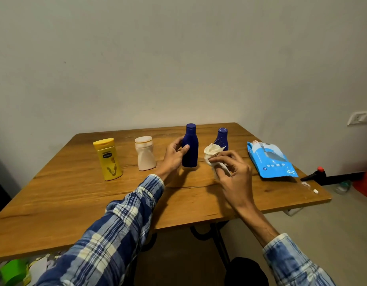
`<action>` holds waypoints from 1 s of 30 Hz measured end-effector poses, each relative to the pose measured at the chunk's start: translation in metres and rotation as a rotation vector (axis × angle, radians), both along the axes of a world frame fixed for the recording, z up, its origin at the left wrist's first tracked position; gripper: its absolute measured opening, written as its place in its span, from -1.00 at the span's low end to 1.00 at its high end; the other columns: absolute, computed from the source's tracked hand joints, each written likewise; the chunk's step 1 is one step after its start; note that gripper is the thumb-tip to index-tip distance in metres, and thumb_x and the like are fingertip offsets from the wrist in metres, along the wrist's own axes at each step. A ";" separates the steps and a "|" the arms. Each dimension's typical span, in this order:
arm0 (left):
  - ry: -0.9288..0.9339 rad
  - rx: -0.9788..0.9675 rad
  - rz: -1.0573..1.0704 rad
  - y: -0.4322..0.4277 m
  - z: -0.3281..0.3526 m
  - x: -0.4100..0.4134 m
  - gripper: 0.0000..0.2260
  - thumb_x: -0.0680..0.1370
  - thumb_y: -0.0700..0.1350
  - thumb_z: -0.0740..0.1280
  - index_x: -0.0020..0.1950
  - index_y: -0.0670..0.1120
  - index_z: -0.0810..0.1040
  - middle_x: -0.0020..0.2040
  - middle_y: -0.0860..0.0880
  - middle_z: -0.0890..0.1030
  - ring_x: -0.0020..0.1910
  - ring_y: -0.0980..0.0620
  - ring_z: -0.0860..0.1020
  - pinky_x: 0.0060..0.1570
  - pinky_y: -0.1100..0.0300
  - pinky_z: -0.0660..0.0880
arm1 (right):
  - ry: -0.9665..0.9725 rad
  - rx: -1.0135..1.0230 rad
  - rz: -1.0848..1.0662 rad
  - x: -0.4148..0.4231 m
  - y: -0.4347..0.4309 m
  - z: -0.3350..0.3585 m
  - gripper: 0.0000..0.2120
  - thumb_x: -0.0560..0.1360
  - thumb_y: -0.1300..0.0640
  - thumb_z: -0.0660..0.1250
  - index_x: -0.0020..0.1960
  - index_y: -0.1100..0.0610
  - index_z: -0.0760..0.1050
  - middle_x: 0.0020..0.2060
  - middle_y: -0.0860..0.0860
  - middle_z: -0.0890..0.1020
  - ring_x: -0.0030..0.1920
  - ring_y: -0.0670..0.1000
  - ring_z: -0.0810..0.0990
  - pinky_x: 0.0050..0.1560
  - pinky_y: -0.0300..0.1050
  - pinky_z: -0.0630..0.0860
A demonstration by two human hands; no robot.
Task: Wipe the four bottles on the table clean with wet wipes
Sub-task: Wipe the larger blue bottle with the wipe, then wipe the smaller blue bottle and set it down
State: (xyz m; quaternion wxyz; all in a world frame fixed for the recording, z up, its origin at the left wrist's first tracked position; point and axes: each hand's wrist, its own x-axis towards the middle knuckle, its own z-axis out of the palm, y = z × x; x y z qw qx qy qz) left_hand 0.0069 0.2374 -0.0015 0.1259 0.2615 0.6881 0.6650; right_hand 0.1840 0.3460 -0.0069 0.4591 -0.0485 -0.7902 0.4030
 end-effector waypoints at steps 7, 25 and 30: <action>-0.070 0.034 -0.018 0.004 -0.014 -0.009 -0.66 0.66 -0.28 0.21 0.40 0.00 0.42 0.35 -0.06 0.52 0.41 -0.11 0.45 0.43 -0.21 0.38 | -0.023 -0.056 -0.004 -0.002 0.009 -0.010 -0.73 0.47 0.42 0.41 0.03 0.09 0.66 0.08 -0.11 0.57 0.20 -0.20 0.53 0.11 -0.34 0.55; -0.204 0.090 -0.094 0.007 -0.027 -0.023 -0.36 0.57 -0.35 0.29 0.47 0.27 0.32 0.48 -0.06 0.41 0.43 -0.11 0.43 0.36 -0.31 0.43 | -0.038 -0.070 -0.008 0.006 0.016 -0.017 -0.73 0.47 0.40 0.41 0.02 0.07 0.66 0.09 -0.15 0.56 0.23 -0.19 0.52 0.12 -0.25 0.59; 0.197 -0.052 0.232 0.009 -0.015 0.006 -0.30 0.53 -0.36 0.35 0.57 0.09 0.20 0.54 -0.07 0.28 0.48 0.01 0.30 0.46 -0.09 0.33 | -0.020 -0.077 -0.043 0.009 0.019 -0.018 -0.71 0.47 0.40 0.42 0.03 0.05 0.64 0.08 -0.11 0.57 0.20 -0.20 0.53 0.11 -0.28 0.58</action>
